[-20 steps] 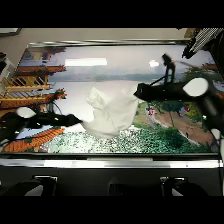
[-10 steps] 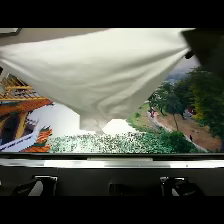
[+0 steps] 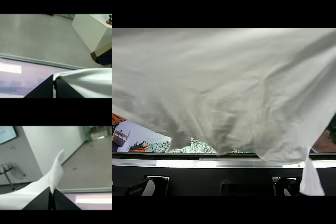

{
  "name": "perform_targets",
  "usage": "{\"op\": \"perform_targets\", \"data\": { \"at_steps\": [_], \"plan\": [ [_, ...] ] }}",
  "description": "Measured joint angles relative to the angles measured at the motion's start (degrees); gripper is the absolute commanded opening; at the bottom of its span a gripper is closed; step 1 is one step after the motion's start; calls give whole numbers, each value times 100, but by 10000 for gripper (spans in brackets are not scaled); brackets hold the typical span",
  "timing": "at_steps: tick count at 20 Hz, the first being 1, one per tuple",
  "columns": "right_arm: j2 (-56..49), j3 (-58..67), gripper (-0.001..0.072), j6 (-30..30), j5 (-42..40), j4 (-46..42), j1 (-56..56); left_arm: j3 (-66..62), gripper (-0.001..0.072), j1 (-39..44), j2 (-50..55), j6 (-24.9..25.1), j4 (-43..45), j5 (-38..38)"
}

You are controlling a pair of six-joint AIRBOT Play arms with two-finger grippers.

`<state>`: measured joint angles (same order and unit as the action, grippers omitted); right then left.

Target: Fold the clothes and pants, and hang the long-sleeved shirts on hangers.

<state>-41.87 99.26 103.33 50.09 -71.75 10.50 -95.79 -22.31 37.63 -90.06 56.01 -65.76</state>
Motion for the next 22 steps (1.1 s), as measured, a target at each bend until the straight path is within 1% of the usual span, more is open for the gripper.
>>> {"op": "perform_targets", "data": {
  "at_steps": [3, 5, 7, 9, 11, 13, 14, 15, 17, 19, 20, 22],
  "plan": [
    [-949, 26, 31, 564, 402, -461, 2, 61, 11, 0, 619, -17, 120, -396],
    [-1825, 28, 31, 752, 647, -544, 4, 225, 11, 70, 1255, 31, 184, -570],
    [-2785, 33, 31, 850, 708, -490, 4, 422, 11, 195, 2009, 116, 225, -636],
    [-3788, 33, 32, 927, 619, -190, 2, 579, 10, 363, 2872, 190, 302, -581],
    [-4636, 35, 32, 949, 385, 289, 0, 664, 11, 546, 3727, 247, 369, -446],
    [-5322, 35, 33, 957, 127, 817, 0, 708, 11, 721, 4498, 267, 376, -291],
    [-5584, 37, 46, 964, 13, 1047, 0, 721, 11, 791, 4811, 273, 387, -236],
    [-5827, 37, 97, 966, -107, 1259, 0, 730, 11, 863, 5104, 284, 387, -168],
    [-6164, 37, 239, 964, -225, 1545, 0, 745, 11, 992, 5541, 289, 396, -136],
    [-6321, 37, 470, 907, -214, 1744, -13, 748, 11, 1102, 5799, 299, 389, -96],
    [-6341, 37, 534, 846, -114, 1823, -46, 748, 11, 1139, 5880, 304, 391, -63],
    [-6255, 39, 535, 595, 306, 1919, -203, 745, 11, 1178, 5971, 306, 404, -35]
  ]
}}
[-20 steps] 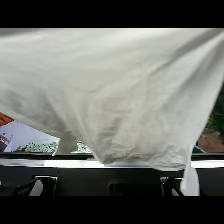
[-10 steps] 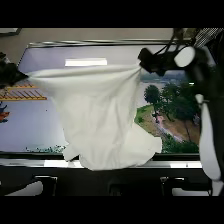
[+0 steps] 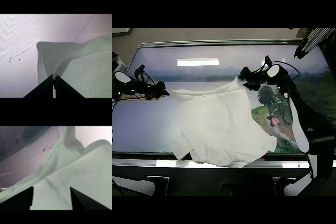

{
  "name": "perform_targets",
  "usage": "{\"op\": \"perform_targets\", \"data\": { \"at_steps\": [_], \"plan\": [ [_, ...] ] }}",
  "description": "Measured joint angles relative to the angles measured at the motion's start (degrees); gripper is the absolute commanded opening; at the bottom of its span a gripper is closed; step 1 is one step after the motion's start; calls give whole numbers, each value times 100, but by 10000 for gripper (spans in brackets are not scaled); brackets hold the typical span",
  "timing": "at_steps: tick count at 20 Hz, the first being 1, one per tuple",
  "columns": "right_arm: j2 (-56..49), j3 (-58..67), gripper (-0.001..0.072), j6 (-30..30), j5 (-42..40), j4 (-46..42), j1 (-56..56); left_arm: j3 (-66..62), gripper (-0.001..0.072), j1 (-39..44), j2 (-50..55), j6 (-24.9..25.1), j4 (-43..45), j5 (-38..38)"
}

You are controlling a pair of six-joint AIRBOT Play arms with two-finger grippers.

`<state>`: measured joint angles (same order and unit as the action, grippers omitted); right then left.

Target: Fold the clothes and pants, and hang the long-sleeved shirts on hangers.

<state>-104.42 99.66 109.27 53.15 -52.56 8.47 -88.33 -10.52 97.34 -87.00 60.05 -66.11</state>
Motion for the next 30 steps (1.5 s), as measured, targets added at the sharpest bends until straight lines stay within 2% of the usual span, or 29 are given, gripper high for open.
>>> {"op": "perform_targets", "data": {
  "at_steps": [3, 6, 9, 12, 16, 21, 25, 30],
  "plan": [
    [422, -2, 536, -664, 1255, -146, -411, -4, 11, 11, 46, 0, 7, -57],
    [1069, -260, 547, -1097, 2527, -861, -841, -4, 11, 11, 63, 0, 15, -205],
    [1982, -1346, 554, -1292, 3180, -1279, -1137, -4, 11, 11, 70, 0, 24, -407],
    [3018, -3014, 554, -1305, 3434, -1233, -1211, -4, 12, 11, 68, 0, 24, -640],
    [4505, -5274, 554, -962, 3388, -933, -1235, -4, 11, 26, 70, -2, 22, -798],
    [5906, -7101, 554, -308, 3095, -691, -1241, -4, 12, 57, 70, -2, 17, -881],
    [6349, -7855, 553, -9, 2500, -275, -1241, -4, 12, 96, 70, -2, 15, -922],
    [6367, -8402, 543, 136, 1692, 17, -1241, -4, 12, 125, 70, -2, 15, -938]
  ]
}}
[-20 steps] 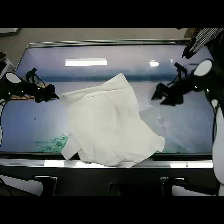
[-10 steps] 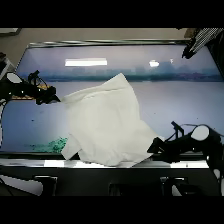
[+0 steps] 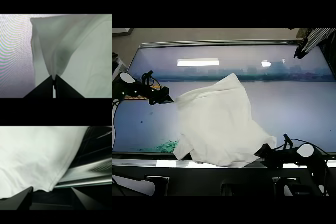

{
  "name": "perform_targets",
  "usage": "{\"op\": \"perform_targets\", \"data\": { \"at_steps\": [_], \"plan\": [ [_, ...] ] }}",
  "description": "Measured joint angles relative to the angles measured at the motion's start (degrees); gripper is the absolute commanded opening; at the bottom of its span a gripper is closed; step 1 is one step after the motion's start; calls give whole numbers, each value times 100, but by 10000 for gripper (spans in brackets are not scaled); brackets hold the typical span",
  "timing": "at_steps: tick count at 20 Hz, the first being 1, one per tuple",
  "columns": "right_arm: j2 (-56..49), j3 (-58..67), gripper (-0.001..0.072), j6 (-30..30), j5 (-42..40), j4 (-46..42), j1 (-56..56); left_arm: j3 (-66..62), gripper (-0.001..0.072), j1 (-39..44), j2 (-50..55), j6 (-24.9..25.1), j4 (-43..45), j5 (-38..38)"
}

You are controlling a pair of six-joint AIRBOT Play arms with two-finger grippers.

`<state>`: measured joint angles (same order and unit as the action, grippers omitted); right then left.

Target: Fold the clothes and pants, and hang the long-sleeved shirts on hangers.

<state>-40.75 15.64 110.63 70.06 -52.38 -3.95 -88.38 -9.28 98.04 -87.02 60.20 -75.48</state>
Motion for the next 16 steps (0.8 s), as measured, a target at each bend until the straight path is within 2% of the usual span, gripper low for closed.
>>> {"op": "perform_targets", "data": {
  "at_steps": [2, 3, 4, 6, 11, 16],
  "plan": [
    [-63, -125, 514, 4, -363, 133, 0, 0, 12, 2, 4, 0, 2, 0],
    [-114, -164, 438, 2, -542, 216, 0, 0, 12, 2, 4, 0, 2, 0],
    [-190, -192, 336, -4, -721, 319, 0, 0, 12, 4, 9, 0, 2, 0],
    [-389, -229, 40, -184, -962, 546, 0, 0, 12, 2, 13, 0, 4, 0],
    [-673, 109, 29, -866, -1217, 1217, -57, 0, 12, 2, 7, 0, 4, 0],
    [-1318, 2238, 29, -708, -1296, 662, -831, 0, 12, 13, -46, 2, 7, -48]
  ]
}}
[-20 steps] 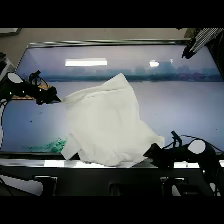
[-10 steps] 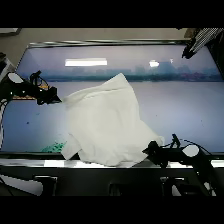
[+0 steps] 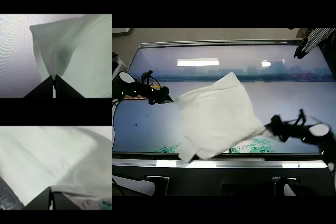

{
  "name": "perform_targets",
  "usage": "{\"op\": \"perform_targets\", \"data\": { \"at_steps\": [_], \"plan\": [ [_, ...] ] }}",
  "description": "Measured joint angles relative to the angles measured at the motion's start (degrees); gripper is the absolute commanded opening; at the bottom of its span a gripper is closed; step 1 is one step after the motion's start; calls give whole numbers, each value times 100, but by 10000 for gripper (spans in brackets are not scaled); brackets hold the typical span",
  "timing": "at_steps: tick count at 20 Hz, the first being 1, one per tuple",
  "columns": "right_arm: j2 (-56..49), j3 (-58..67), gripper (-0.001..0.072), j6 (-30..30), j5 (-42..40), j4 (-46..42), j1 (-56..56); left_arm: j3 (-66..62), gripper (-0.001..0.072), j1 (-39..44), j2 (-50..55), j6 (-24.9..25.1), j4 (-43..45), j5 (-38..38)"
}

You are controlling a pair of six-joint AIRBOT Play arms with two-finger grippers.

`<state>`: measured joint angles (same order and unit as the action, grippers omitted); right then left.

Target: Fold the clothes and pants, and hang the long-sleeved shirts on hangers.

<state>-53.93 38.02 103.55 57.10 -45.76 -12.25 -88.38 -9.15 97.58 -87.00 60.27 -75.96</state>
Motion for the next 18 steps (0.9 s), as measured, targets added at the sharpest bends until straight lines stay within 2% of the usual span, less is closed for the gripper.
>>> {"op": "perform_targets", "data": {
  "at_steps": [4, 8, 9, 11, 14, 17, 18],
  "plan": [
    [-1600, 2496, 29, 42, 46, -295, -177, 15, 12, 131, -11, -2, 0, -129],
    [-3475, 4459, 32, 197, 90, -400, 258, 28, 12, 413, -9, -48, -2, -197],
    [-3816, 4725, 66, 236, 92, -404, 374, 28, 12, 490, -7, -63, -2, -197],
    [-4328, 5082, 333, 299, 144, -417, 553, 28, 12, 601, -4, -116, -2, -208],
    [-4553, 5318, 396, 138, 531, -448, 501, 28, 12, 649, -4, -173, 26, -208],
    [-4258, 5383, 398, -345, 1458, -861, 105, 28, 12, 636, -11, -192, 33, -216],
    [-4048, 5318, 452, -485, 1764, -1128, -50, 28, 12, 627, -15, -195, 35, -229]
  ]
}}
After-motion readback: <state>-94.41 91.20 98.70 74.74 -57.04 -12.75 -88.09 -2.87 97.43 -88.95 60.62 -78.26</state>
